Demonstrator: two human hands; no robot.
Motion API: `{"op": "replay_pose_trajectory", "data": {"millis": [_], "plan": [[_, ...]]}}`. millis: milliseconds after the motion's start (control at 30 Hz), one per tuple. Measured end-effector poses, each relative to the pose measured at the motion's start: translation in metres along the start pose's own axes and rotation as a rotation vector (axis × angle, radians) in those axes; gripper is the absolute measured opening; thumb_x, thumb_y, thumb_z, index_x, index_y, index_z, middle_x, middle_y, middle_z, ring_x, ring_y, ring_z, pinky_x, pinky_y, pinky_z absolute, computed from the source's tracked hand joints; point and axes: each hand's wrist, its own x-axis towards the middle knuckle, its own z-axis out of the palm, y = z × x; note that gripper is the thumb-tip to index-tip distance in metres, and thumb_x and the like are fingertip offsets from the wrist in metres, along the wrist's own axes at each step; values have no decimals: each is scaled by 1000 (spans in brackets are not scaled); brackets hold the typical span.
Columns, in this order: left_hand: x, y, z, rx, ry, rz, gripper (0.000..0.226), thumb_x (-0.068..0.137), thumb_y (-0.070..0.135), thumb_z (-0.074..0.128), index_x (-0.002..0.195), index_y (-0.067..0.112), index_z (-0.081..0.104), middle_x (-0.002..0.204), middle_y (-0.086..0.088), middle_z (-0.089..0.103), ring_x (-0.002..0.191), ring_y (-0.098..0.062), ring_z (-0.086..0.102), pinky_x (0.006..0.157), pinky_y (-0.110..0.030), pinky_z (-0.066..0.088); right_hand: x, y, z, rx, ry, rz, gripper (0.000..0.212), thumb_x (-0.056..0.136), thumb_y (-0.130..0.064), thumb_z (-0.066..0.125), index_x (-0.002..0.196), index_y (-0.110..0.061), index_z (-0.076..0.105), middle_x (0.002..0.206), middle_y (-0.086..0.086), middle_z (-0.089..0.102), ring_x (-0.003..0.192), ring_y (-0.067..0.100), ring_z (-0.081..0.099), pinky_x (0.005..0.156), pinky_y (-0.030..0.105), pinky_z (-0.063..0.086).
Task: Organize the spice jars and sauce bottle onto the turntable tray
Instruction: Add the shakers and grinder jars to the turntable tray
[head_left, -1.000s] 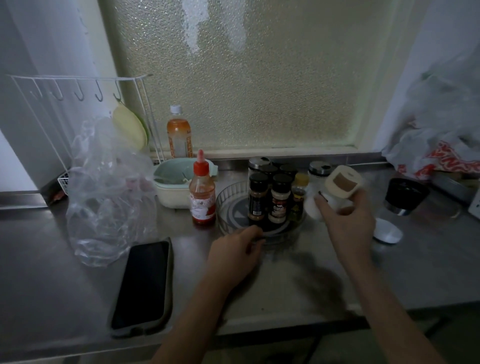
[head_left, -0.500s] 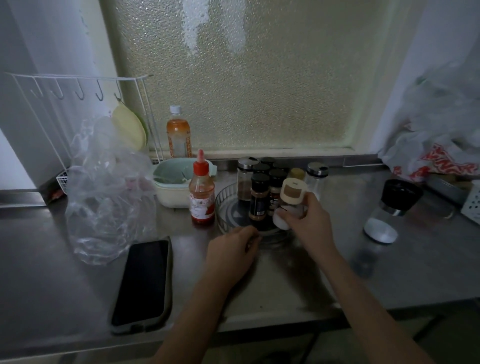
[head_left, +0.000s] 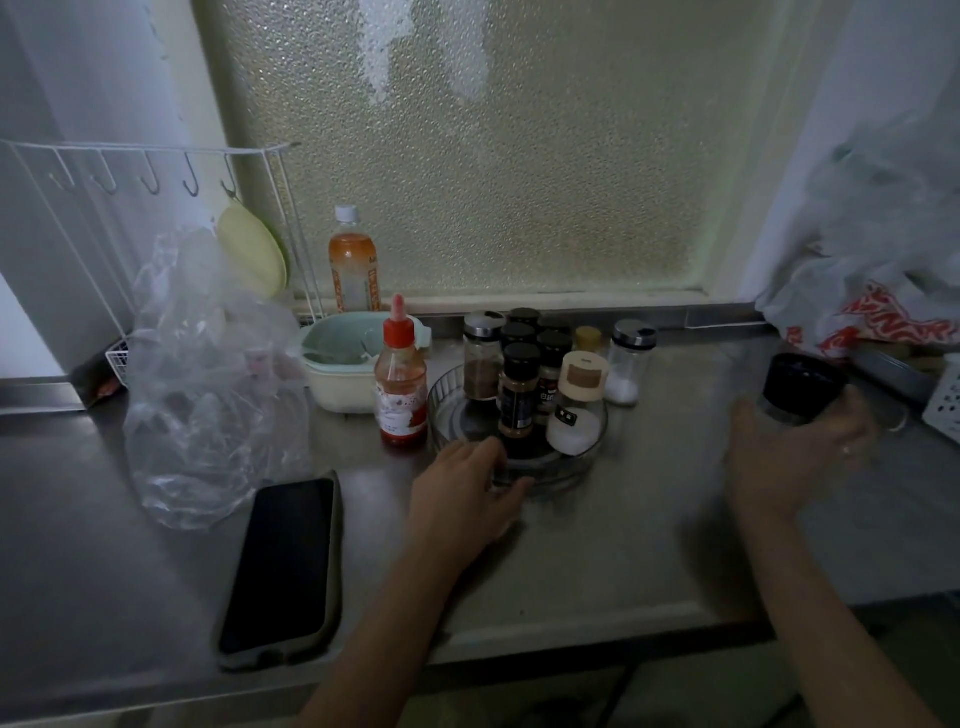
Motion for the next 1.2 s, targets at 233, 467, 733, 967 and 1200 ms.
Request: {"op": "replay_pose_trajectory", "data": {"millis": [233,467,733,967,1200], "plan": [[-2,3,3,46,-23,-1,35,82,48,54,113,35,46,81,7,68,72,-13,62,53,-24,40,20,16,13,16,-206,201,72,77,-24,71,133,2,35,131,26,49,118,40,51,99,48,40],[0,0,4,89,-1,-124,36,75,62,52,80,29,40,69,5,62,61,-15,56,48,-25,38,-14,-1,-3,244,-276,66,54,75,-21,75,120,-5,49,116,16,60,101,25,57,83,30,40],[1,2,5,95,-1,0,29,79,54,53,79,26,47,68,4,61,64,-15,56,50,-28,46,-63,-63,2,549,-479,-75,58,73,-29,78,124,-29,49,113,-21,58,103,-13,54,86,9,43],[0,0,5,67,-5,42,24,80,49,53,82,26,47,70,4,62,66,-16,58,50,-26,43,-89,-72,32,391,-613,-220,60,68,-28,82,119,-12,55,109,-1,55,103,11,52,82,12,39],[-1,1,4,31,-19,40,21,82,46,53,89,27,50,74,3,65,68,-18,61,55,-31,49,-84,-63,44,261,-723,-263,50,74,-40,74,110,-9,58,107,6,63,97,17,58,77,28,43]]}}
